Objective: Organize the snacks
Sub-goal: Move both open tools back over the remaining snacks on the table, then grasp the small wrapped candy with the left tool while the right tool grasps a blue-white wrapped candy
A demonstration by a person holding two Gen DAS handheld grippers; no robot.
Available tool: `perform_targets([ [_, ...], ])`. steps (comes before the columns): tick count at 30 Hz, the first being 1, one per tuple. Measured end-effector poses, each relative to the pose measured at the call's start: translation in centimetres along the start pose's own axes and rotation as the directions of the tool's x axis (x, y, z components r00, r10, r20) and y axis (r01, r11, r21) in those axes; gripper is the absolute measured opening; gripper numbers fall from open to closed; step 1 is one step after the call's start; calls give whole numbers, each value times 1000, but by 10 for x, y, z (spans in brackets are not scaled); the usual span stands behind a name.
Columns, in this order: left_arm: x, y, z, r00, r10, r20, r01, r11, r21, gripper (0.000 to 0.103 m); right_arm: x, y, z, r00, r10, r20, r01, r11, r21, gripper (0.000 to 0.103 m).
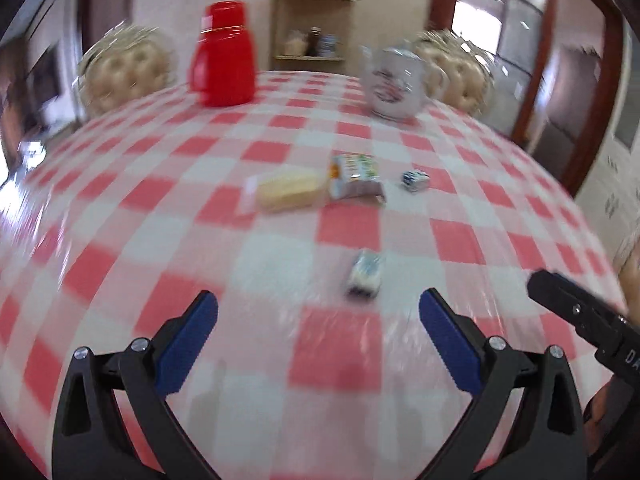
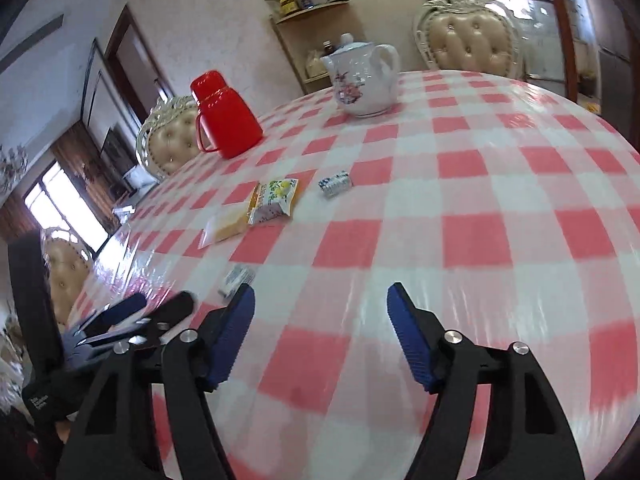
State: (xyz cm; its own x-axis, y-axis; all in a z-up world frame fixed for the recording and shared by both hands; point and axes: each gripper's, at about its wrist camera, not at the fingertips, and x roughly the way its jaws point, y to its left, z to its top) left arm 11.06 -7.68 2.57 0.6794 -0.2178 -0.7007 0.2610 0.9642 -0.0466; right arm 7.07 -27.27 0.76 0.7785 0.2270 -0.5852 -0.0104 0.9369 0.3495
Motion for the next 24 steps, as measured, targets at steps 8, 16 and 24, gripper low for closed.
perform_targets([
  [8,60,-21,20,987,-74,-143,89,991,102,55,53,6,49,999,-4,-32,1,996,-95,58],
  [16,58,-19,20,991,-25,-133,45,988,147,21,114,1,82,991,-96,-98,85,989,-119,58],
  [24,54,4,25,992,-66,-109,73,996,53,21,146,16,89,960,-227,-163,177,946,-271,58],
])
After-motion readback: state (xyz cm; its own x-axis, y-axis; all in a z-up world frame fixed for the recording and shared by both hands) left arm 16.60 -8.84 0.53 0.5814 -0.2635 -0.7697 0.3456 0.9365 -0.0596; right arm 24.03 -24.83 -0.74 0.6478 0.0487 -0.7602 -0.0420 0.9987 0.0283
